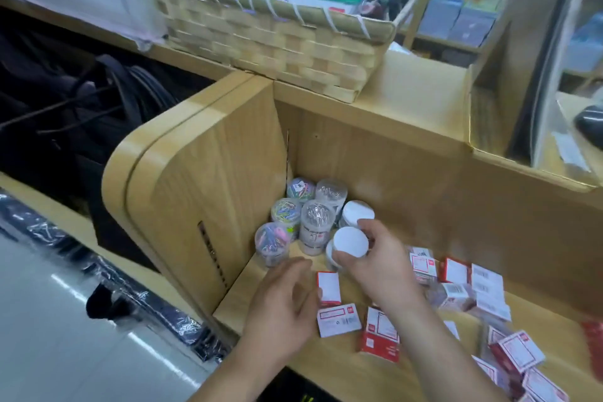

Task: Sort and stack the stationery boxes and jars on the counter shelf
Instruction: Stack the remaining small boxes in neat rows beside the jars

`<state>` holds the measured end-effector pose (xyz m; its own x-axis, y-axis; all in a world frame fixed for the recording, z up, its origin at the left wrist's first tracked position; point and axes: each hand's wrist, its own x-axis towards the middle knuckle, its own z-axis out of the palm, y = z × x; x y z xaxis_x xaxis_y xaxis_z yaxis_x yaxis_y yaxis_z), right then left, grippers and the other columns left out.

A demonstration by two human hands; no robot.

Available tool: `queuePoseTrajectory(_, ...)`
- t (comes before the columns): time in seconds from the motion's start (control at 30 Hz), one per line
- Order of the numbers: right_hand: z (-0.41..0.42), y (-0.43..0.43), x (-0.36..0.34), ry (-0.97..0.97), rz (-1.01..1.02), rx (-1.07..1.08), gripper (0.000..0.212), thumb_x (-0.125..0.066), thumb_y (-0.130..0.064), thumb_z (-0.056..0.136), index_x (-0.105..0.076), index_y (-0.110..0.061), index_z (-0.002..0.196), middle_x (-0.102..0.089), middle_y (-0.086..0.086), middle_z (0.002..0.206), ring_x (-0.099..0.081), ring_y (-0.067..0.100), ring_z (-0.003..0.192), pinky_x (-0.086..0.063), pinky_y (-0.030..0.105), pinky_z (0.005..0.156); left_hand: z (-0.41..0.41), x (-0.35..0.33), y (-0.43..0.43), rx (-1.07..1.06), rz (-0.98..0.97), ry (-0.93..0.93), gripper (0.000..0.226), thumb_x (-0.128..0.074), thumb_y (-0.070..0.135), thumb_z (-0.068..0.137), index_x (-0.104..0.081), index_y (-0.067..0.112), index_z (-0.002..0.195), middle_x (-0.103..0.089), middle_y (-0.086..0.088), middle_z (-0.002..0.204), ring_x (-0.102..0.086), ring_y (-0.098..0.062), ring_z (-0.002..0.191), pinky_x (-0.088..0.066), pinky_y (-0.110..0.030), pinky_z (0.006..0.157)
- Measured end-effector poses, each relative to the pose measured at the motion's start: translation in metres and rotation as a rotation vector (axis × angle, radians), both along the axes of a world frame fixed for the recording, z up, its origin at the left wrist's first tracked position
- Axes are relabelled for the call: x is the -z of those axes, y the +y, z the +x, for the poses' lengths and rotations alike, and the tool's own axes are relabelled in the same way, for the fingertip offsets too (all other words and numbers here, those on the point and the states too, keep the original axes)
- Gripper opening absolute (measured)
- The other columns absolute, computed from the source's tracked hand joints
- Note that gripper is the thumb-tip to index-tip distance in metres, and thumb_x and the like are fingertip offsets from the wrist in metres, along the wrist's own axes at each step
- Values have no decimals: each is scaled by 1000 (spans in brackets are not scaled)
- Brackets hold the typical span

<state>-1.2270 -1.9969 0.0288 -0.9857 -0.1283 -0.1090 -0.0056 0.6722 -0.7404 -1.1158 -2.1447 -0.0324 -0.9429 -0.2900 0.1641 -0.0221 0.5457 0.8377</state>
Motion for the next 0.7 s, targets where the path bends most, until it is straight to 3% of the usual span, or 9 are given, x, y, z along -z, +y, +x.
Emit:
queuePoseTrajectory(0.1,3,-8,9,14,-63,39,61,-87,-29,71,-58,-25,125,-65,-9,110,-63,11,100,-48,24,81,7,17,-9,33,38,-37,48,-66,52,86,-64,24,126,-59,23,126,-57,1,119,-47,-21,96)
queuePoseTrajectory(0.2,8,-10,14,-9,-229,98,63,-91,-23,69,-54,-31,119,-66,-19,106,-62,-10,95,-47,7,74,10,33,-16,118,-3,-25,54,-72,53,86,-64,20,129,-56,19,134,-53,-4,128,-45,-25,104)
queuePoseTrajectory(0.33,5,-4,23,-16,-194,86,49,-87,-16,71,-61,-30,110,-71,-17,102,-65,-4,94,-56,30,87,13,38,-20,185,-96,11,67,-78,58,78,-61,25,134,-52,22,138,-44,3,132,-34,-11,107)
queuePoseTrajectory(0.4,3,-3,23,-31,-194,87,47,-86,-11,71,-62,-30,108,-71,-16,100,-66,-1,93,-57,33,87,14,38,-20,211,-124,15,78,-80,62,74,-58,26,139,-50,22,142,-40,5,133,-28,-7,107)
queuePoseTrajectory(0.6,11,4,15,-61,-229,82,56,-88,-17,73,-56,-35,115,-66,-18,109,-64,1,103,-52,22,88,17,42,-18,231,-174,30,86,-82,60,69,-56,26,143,-51,19,146,-43,-2,134,-38,-18,109)
queuePoseTrajectory(0.7,30,22,5,-49,-236,62,45,-83,-13,79,-60,-30,115,-66,-15,108,-63,-5,98,-50,9,77,17,43,-17,216,-174,35,84,-81,62,70,-58,25,142,-52,18,145,-45,-2,133,-39,-19,108)
